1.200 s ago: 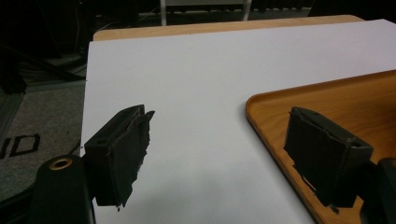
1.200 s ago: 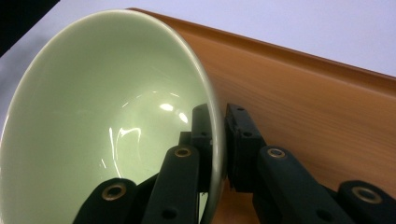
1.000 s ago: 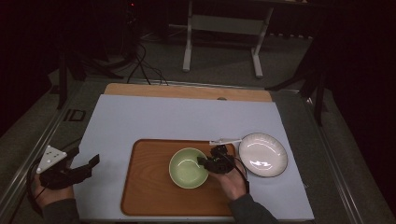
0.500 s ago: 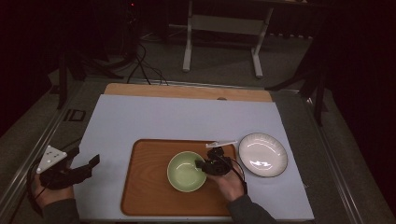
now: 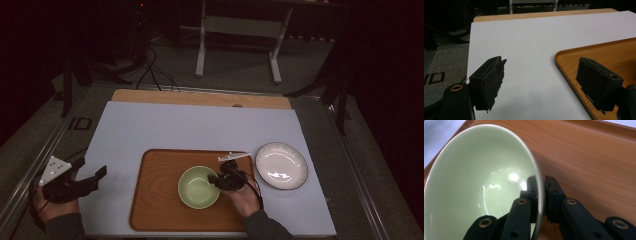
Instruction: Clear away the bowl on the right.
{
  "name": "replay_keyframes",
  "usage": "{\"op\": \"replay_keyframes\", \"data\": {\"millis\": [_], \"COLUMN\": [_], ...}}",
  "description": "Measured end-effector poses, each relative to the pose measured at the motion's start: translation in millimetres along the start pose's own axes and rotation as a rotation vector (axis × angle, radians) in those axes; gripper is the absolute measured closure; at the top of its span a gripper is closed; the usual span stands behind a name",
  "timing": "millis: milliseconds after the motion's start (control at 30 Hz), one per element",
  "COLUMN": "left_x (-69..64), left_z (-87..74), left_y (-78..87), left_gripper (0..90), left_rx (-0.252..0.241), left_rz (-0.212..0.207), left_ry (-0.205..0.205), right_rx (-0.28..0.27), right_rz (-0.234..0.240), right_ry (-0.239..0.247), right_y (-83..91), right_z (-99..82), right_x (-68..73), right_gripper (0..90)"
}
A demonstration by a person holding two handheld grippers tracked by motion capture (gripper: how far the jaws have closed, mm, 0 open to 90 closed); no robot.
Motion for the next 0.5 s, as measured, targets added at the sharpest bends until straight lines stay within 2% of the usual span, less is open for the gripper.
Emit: {"op": "replay_keyframes", "data": {"millis": [333, 500], "left_x": [0.0, -0.3], "left_z": [-0.1, -0.1], "left_y": [-0.2, -0.4], "left_gripper": [21.5, 21.5], "left_rx": [0.002, 0.003], "left_rz": [-0.001, -0.002], "left_ry": [0.000, 0.000], "right_rx": [0.014, 0.014], "right_rz": [-0.002, -0.005], "right_ry": [-0.031, -0.031], "right_y": [-5.6, -6.9], "right_z": [-2.4, -1.7], "right_x": [-7.0, -7.7], "right_gripper": [83.4, 83.3]}}
Point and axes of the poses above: each handheld gripper's, and its own axes: y roughly backward along the jaws, z roughly out of its top, x roughly to its left, the point moved 8 cm from there along -y, roughly forward along the jaws, and after that the axes turned 12 degrees about x, right-handed, at the moved point
